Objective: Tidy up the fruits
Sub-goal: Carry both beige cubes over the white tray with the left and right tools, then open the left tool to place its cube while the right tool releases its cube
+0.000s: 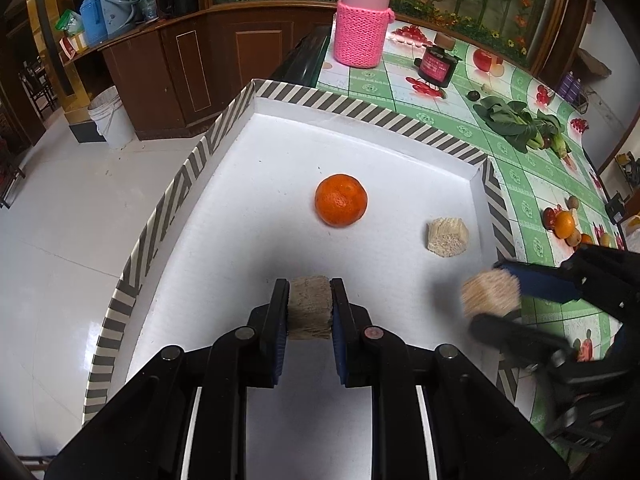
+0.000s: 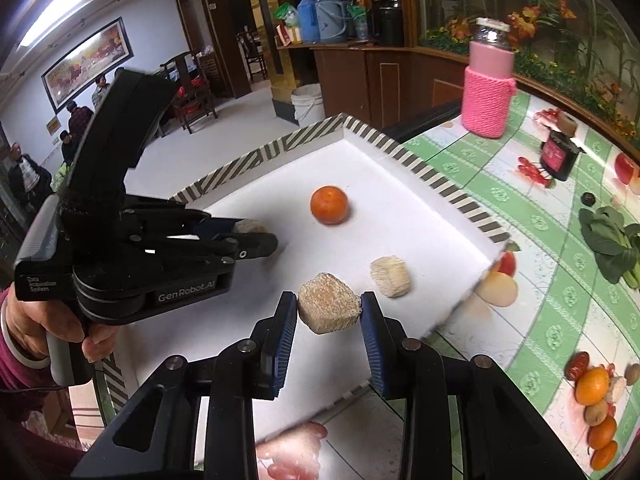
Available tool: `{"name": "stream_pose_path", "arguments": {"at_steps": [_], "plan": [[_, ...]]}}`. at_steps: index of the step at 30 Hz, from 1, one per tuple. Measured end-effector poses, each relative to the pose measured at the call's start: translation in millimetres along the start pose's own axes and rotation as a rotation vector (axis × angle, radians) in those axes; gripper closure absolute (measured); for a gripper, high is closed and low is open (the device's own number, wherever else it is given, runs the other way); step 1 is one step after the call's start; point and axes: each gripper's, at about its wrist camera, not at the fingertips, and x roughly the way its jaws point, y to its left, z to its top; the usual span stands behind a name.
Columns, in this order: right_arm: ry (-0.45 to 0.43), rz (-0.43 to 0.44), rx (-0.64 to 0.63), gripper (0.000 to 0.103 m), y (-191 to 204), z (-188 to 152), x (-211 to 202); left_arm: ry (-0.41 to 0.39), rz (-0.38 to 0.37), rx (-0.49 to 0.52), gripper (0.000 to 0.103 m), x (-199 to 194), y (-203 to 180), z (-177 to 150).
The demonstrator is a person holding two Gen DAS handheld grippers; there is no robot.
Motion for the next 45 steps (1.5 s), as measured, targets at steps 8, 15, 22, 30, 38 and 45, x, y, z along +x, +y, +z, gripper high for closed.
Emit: {"name": "stream_pose_path", "arguments": {"at_steps": [8, 15, 22, 30, 38, 45], "plan": [[0.052, -0.003, -0.021, 0.070, 6, 3, 27, 0.008, 0.014, 0.000, 0.086, 7, -3, 0], [0.075, -0.014, -0.008, 0.069, 6, -3, 40, 0.003, 0.022, 0.003, 0.086, 8, -4, 1], [0.035, 0.006, 0.037, 0.059, 2, -6, 30, -0.010, 0.025, -0.018, 0.038, 5, -3, 0], [-0.026, -0.012, 0.067, 0.053, -7, -18, -11, -0.032, 0.027, -0.039, 0.038, -4, -7, 0], [-0.064, -0.061, 0.149, 0.048, -37, -44, -48, -0.090, 0.020, 0.018, 0.038, -24, -40, -2], [-0.074, -0.101, 0.205, 0.048, -62, -69, -71, -0.098, -0.027, 0.078, 0.038, -29, -84, -7]]}}
